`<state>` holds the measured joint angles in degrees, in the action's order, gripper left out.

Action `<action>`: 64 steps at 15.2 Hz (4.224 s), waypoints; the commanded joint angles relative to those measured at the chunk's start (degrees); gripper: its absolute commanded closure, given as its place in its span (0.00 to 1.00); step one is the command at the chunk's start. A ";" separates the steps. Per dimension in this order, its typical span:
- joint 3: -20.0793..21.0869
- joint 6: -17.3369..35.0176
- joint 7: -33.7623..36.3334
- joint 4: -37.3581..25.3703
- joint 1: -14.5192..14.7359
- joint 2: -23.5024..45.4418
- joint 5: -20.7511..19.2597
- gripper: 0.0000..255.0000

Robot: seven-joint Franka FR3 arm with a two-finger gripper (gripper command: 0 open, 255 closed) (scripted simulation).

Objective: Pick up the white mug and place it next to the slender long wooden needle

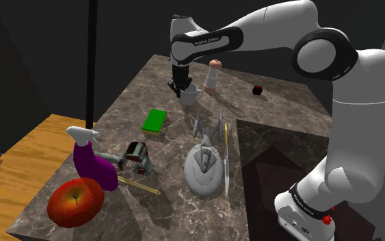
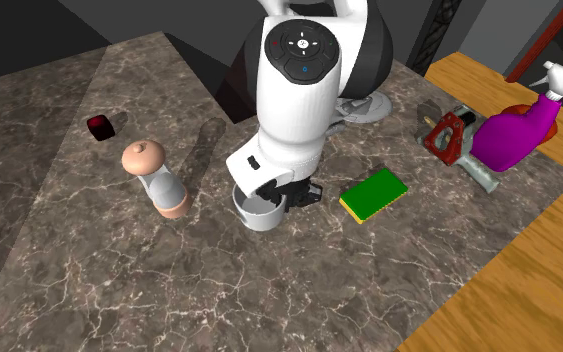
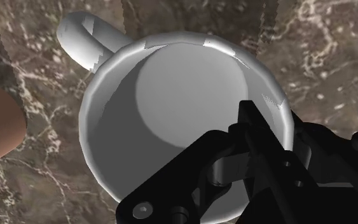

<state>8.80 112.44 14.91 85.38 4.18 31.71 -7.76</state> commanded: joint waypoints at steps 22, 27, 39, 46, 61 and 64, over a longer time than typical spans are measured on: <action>0.35 -10.68 -0.87 -7.76 0.14 -2.98 0.72 1.00; 0.41 -14.39 -1.11 -11.25 0.30 -3.21 0.82 1.00; 1.78 -16.84 2.27 -6.79 2.36 -9.97 1.62 1.00; 4.57 -13.11 9.07 6.47 5.87 -19.30 3.16 1.00; 12.37 -10.35 25.14 19.96 14.62 -29.98 6.81 1.00; 12.39 -8.10 25.24 21.92 14.63 -29.67 6.69 1.00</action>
<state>21.06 103.57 39.82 106.69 18.67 1.88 -1.02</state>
